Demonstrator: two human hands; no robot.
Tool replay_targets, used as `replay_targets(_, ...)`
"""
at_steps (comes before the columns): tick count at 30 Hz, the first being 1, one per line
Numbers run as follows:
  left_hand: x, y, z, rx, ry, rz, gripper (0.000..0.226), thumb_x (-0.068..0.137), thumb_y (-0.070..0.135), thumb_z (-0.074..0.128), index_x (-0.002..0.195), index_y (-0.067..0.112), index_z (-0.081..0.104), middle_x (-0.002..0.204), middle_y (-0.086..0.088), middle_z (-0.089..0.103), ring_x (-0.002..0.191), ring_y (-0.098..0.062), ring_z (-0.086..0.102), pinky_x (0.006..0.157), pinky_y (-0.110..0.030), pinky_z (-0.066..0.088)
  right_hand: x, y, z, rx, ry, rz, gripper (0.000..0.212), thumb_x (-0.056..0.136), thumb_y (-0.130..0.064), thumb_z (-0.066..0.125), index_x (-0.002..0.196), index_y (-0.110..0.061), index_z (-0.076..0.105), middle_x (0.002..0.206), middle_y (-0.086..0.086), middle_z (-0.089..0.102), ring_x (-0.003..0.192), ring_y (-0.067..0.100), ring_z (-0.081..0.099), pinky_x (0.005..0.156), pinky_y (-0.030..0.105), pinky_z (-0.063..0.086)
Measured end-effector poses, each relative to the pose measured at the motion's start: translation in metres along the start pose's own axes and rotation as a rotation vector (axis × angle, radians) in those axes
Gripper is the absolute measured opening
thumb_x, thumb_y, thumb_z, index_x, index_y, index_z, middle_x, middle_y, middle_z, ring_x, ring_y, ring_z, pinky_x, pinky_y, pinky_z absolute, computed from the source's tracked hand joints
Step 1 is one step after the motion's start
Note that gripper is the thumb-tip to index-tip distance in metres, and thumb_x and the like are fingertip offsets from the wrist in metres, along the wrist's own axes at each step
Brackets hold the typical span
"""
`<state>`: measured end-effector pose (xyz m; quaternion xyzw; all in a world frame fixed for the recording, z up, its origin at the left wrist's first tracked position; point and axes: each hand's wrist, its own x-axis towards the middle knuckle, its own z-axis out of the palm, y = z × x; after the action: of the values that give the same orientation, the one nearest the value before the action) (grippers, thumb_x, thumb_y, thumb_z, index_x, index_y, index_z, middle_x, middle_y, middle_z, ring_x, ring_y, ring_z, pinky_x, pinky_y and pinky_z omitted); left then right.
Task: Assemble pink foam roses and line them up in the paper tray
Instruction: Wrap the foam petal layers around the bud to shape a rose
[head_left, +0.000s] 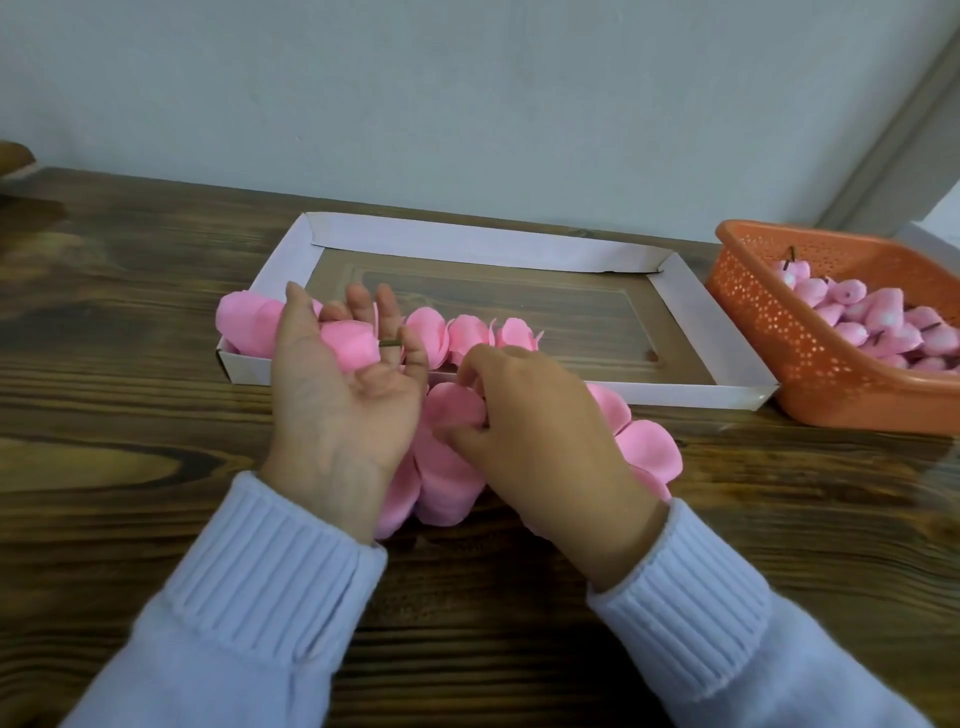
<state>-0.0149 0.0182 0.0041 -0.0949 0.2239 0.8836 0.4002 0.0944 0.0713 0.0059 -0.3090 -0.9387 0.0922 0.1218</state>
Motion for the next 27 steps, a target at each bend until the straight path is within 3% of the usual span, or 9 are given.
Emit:
replay_targets(7,0.0008,-0.001,0.0002,0.003,-0.007,0.001,0.03,0.093,0.046,0.057,0.075,0.024,0.048,0.068,0.01,0.067,0.067,-0.011,0.07,0.069,-0.026,0.045,-0.0008,-0.0015,-0.0021,0.029,0.033,0.024,0.022,0.094,-0.03,0.05,0.109,-0.02,0.062,0.104,0.0,0.066,0.097,0.022,0.059,0.087,0.038,0.045)
replay_targets(13,0.0014,-0.0019,-0.0003,0.016,-0.005,0.008,0.03,0.094,0.047,0.056,0.075,0.024,0.048,0.067,0.01,0.067,0.065,-0.01,0.069,0.067,-0.024,0.045,0.0001,0.0008,-0.0026,-0.013,0.022,0.07,0.023,0.095,-0.019,0.048,0.115,-0.023,0.059,0.102,0.0,0.066,0.095,0.024,0.062,0.08,0.035,0.051)
replay_targets(21,0.0016,-0.0038,-0.0013,0.009,-0.005,0.004,0.033,0.093,0.047,0.057,0.073,0.022,0.05,0.065,0.009,0.066,0.063,-0.01,0.068,0.066,-0.025,0.045,0.0017,0.0042,0.0025,-0.045,0.032,0.04,0.025,0.097,-0.031,0.046,0.113,-0.023,0.064,0.106,-0.001,0.064,0.098,0.021,0.058,0.084,0.035,0.046)
replay_targets(27,0.0031,-0.0046,-0.0023,0.012,-0.011,0.002,0.036,0.093,0.048,0.056,0.07,0.022,0.05,0.063,0.009,0.066,0.056,-0.009,0.065,0.066,-0.023,0.043,0.0012,0.0042,0.0043,-0.038,0.081,0.04,0.017,0.093,-0.033,0.051,0.105,-0.024,0.057,0.091,-0.006,0.065,0.09,0.02,0.06,0.084,0.033,0.039)
